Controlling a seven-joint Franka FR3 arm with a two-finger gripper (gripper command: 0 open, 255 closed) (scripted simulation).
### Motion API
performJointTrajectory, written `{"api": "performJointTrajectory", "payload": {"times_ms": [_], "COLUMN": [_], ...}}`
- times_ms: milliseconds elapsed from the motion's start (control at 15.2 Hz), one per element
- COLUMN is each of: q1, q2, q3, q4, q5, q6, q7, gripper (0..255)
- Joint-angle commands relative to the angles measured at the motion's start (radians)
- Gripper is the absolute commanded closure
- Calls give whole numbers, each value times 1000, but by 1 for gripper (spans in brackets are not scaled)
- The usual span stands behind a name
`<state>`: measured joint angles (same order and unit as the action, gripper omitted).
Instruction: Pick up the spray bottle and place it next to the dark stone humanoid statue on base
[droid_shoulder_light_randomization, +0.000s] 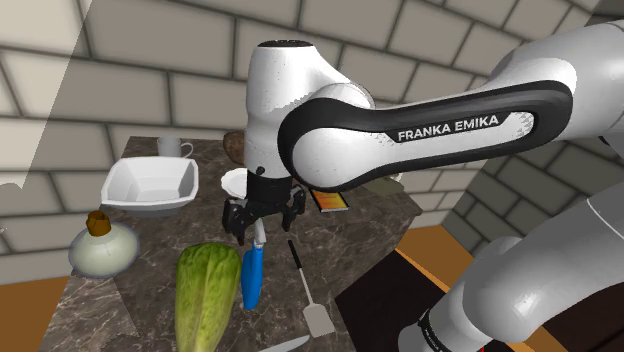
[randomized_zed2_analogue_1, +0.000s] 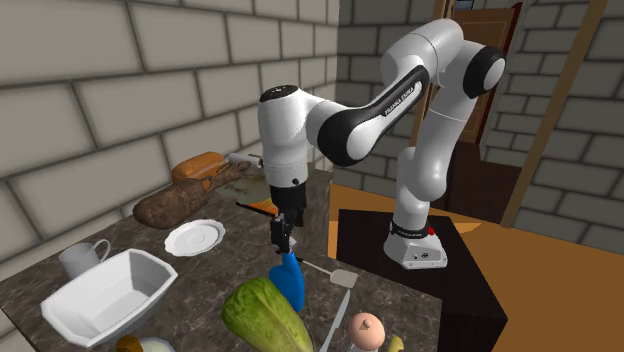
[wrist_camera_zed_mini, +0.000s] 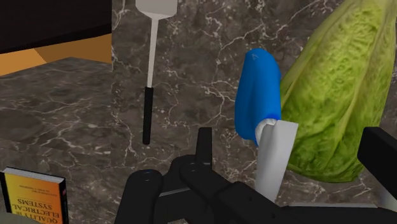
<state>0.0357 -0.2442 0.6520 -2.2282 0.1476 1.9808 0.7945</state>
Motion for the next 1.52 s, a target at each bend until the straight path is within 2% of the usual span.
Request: {"api": "performJointTrajectory", "payload": {"times_ms": [0, 198, 726, 792, 1452], "q1": [-2, -3, -3, -3, -2], "q2": [16, 29, 29, 29, 23], "q3": [6, 12, 12, 12, 9], "q4": [-16, -41, -41, -41, -32], "q5": [-7, -12, -12, -12, -9], "q6": [30, 67, 66, 66, 52], "q7": [6, 11, 11, 11, 8], "gripper": [0, 0, 0, 255, 255]}}
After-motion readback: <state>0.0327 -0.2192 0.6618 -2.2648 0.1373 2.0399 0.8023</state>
